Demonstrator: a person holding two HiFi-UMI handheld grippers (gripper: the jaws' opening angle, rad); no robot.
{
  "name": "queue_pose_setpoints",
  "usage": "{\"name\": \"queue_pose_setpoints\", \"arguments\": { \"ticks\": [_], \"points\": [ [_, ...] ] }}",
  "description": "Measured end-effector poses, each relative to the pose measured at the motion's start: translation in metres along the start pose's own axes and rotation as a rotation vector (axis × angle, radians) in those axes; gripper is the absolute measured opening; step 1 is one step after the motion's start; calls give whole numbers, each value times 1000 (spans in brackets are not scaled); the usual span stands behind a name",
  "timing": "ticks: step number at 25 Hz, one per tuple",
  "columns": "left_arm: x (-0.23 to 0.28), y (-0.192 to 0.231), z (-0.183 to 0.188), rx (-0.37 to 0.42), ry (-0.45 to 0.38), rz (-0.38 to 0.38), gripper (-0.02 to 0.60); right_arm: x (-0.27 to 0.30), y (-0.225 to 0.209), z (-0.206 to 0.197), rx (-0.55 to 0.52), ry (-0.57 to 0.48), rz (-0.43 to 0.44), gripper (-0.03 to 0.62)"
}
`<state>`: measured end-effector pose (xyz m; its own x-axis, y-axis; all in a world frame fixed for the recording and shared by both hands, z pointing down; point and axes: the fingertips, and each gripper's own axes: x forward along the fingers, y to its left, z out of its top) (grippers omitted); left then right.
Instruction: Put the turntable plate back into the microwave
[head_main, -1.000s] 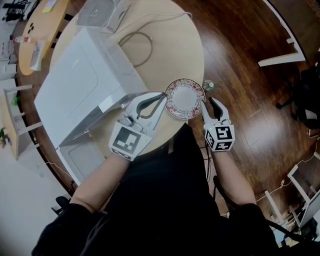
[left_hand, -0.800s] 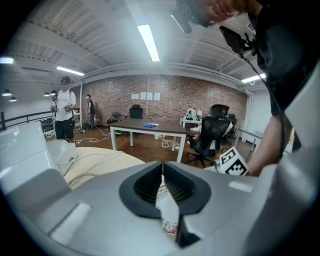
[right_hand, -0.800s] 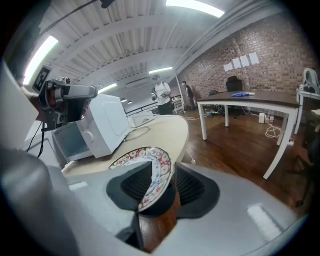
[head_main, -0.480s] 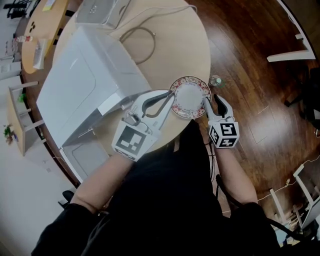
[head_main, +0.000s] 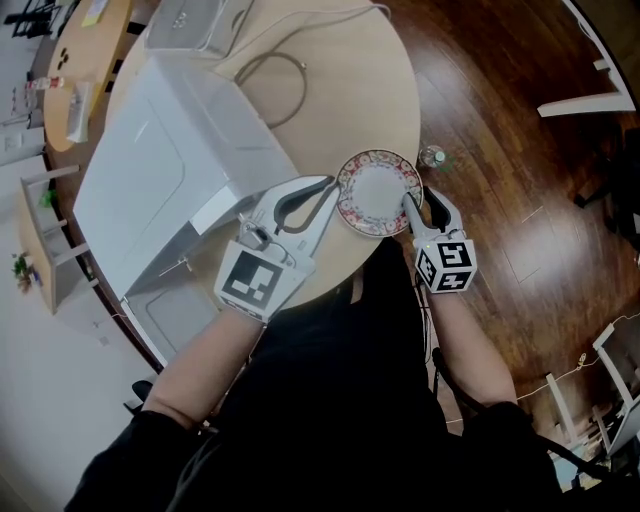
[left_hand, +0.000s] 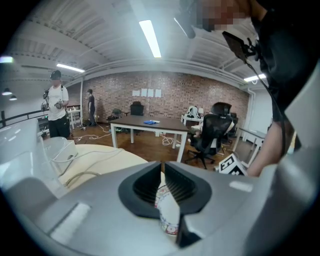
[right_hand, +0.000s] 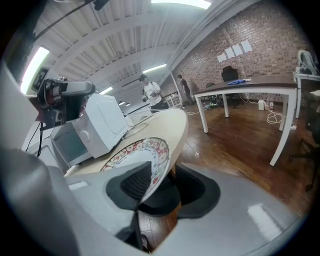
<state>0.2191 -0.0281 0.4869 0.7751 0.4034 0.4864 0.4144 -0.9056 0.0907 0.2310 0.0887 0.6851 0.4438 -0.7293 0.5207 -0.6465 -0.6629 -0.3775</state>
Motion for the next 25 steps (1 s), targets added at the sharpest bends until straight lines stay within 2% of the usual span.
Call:
{"name": "queue_pose_setpoints", "arguments": {
  "ticks": [15,20,25],
  "points": [
    [-6,-9,5,1,-22,16,28,9,6,-3,24,5,44,141],
    [-12,-6,7,-17,-26,46,28,10,3,-3,78,-6,64,141],
    [-19,-8,12,-16,-47,62,28,12,4,-3,46,6,65,141]
  ]
}}
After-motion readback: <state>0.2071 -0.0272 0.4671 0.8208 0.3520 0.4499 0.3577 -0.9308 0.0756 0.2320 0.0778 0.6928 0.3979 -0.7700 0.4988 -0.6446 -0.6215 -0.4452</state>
